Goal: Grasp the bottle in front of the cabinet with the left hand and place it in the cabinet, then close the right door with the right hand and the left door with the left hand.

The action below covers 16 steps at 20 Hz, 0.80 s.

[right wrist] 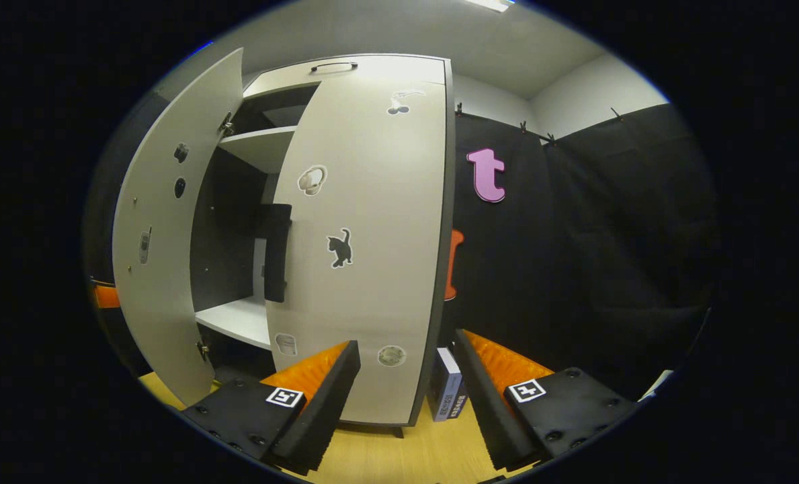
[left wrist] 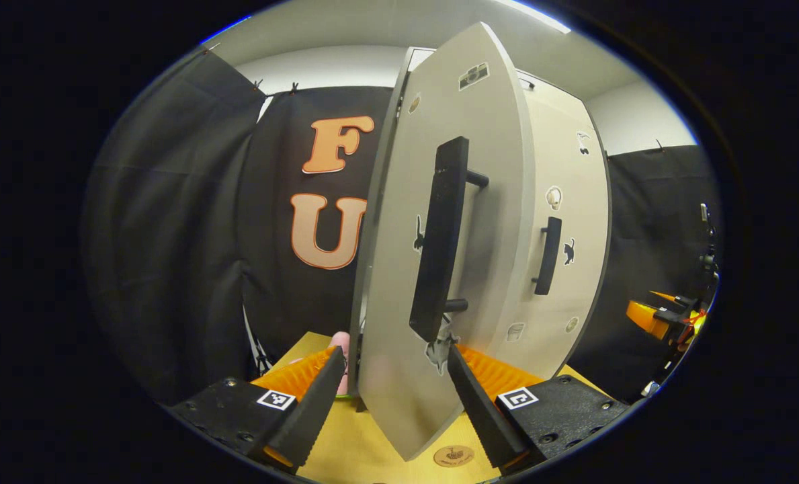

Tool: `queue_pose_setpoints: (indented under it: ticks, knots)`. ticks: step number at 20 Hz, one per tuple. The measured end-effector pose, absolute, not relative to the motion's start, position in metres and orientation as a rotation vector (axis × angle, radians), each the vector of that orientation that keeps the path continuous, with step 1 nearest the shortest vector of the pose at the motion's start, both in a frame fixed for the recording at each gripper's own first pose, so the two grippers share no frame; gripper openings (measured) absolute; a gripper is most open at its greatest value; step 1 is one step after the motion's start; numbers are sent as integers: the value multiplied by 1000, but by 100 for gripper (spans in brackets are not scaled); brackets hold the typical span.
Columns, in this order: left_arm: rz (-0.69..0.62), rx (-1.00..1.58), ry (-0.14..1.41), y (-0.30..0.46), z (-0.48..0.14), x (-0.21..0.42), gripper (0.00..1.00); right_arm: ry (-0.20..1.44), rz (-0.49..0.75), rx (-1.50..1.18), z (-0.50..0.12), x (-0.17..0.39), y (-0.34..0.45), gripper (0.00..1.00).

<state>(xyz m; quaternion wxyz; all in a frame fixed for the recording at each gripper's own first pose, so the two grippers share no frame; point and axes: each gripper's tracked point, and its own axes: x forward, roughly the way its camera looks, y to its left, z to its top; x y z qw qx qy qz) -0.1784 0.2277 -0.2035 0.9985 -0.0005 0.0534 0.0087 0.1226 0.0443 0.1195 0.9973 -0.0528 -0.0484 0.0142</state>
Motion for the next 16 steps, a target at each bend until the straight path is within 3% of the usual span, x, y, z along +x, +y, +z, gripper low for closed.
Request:
queue_pose_setpoints:
  ticks: [16]
  knots:
    - [-71,44,120,149,-243,-87,92,-96,-81,-114,127,102,-54,95]
